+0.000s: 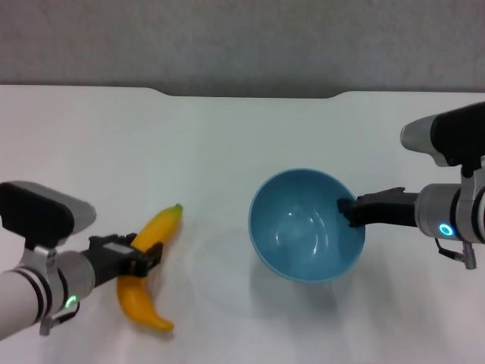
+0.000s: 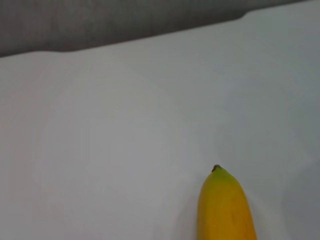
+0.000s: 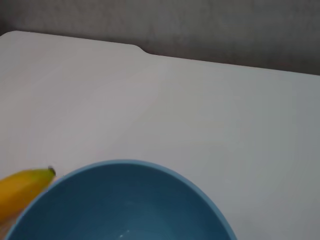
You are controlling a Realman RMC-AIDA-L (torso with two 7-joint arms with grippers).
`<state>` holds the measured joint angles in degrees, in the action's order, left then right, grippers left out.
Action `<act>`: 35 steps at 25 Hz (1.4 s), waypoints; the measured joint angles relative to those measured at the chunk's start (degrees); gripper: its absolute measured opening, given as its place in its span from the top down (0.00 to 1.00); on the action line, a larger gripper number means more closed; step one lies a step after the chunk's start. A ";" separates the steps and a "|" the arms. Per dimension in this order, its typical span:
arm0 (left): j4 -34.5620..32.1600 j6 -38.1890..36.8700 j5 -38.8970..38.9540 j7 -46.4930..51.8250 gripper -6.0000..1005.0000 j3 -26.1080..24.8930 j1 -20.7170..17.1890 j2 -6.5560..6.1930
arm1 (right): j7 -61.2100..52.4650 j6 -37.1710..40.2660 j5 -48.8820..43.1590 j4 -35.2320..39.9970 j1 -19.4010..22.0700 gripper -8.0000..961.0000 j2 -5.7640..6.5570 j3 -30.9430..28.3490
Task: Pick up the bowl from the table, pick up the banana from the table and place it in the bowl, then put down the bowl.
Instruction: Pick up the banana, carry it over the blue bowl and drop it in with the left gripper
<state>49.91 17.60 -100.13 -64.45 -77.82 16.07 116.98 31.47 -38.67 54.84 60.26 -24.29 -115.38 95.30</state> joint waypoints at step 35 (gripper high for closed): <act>-2.62 28.78 49.43 -29.76 0.50 -11.34 3.72 0.05 | -0.30 2.27 16.43 -12.75 -14.49 0.95 -0.05 8.58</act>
<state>47.29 46.38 -50.70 -94.22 -89.16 19.79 117.03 31.17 -36.40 71.27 47.51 -38.78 -115.43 103.88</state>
